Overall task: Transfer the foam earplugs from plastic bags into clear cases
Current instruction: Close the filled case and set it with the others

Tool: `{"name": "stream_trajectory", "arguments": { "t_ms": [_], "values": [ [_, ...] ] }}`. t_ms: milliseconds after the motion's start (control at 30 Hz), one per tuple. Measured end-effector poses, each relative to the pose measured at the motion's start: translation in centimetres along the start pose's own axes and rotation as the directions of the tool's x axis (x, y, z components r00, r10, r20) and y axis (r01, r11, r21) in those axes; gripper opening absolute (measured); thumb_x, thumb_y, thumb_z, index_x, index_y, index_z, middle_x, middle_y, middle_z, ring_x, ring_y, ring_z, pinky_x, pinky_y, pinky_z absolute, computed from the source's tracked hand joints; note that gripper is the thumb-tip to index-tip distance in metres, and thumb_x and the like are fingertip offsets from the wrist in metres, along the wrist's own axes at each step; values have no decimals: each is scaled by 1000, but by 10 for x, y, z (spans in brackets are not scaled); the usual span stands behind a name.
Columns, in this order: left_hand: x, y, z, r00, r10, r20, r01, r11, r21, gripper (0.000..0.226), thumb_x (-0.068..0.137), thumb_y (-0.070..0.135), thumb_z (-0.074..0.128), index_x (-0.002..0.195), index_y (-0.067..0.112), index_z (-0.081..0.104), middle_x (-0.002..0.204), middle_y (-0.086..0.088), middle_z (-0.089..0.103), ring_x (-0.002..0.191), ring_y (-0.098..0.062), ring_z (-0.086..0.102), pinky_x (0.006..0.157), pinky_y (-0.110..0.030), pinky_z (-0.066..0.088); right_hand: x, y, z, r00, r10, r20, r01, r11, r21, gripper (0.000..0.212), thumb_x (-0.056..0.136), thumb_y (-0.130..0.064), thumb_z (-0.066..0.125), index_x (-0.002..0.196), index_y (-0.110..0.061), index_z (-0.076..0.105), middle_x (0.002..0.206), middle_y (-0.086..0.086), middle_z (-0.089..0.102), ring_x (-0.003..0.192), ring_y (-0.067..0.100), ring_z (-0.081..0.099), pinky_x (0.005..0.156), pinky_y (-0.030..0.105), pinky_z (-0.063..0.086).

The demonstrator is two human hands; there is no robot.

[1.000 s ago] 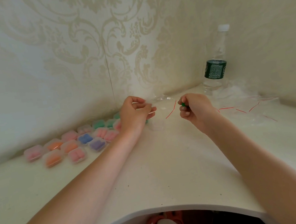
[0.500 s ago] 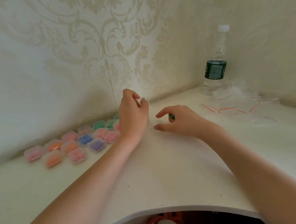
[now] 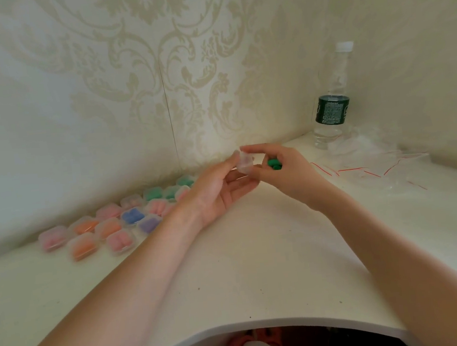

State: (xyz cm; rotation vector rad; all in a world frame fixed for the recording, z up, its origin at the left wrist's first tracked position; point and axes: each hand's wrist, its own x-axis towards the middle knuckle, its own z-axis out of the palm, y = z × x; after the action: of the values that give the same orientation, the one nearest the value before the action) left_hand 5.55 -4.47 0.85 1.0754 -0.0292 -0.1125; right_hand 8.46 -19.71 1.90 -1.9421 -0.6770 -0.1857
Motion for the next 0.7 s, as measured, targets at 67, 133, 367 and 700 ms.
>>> {"name": "stream_trajectory", "arguments": {
  "t_ms": [67, 133, 367, 700],
  "values": [
    [2, 0, -3, 999, 48, -12, -47, 999, 19, 26, 90, 15, 60, 113, 2, 60, 102, -13, 67, 87, -17, 70, 81, -25, 57, 1, 0, 1, 999, 34, -15, -34, 999, -2, 33, 84, -36, 70, 117, -32, 64, 65, -6, 38, 50, -1, 39, 53, 6, 33],
    [4, 0, -6, 998, 67, -17, -67, 998, 15, 32, 87, 4, 62, 118, 1, 57, 107, -14, 66, 92, -20, 69, 84, -27, 56, 1, 2, 1, 999, 33, -13, -33, 999, -25, 31, 84, -38, 69, 114, -33, 65, 61, -8, 37, 48, 0, 38, 51, 7, 32],
    [5, 0, -9, 997, 33, 65, -30, 999, -37, 43, 76, 8, 65, 118, -2, 59, 107, -13, 67, 92, -15, 68, 86, -23, 54, -1, 2, 1, 995, -83, 58, 87, 994, -70, 13, 85, -21, 70, 92, -32, 67, 46, -19, 41, 46, 2, 37, 48, 10, 29],
    [4, -10, -13, 809, 588, 25, -294, 367, 882, 62, 65, 17, 86, 115, 17, 49, 107, 6, 67, 71, 6, 60, 72, -11, 47, 1, -4, 4, 954, 294, 60, -296, 955, 31, 21, 89, -32, 53, 104, -23, 65, 73, -6, 49, 59, 10, 42, 50, 24, 33]
  ]
}}
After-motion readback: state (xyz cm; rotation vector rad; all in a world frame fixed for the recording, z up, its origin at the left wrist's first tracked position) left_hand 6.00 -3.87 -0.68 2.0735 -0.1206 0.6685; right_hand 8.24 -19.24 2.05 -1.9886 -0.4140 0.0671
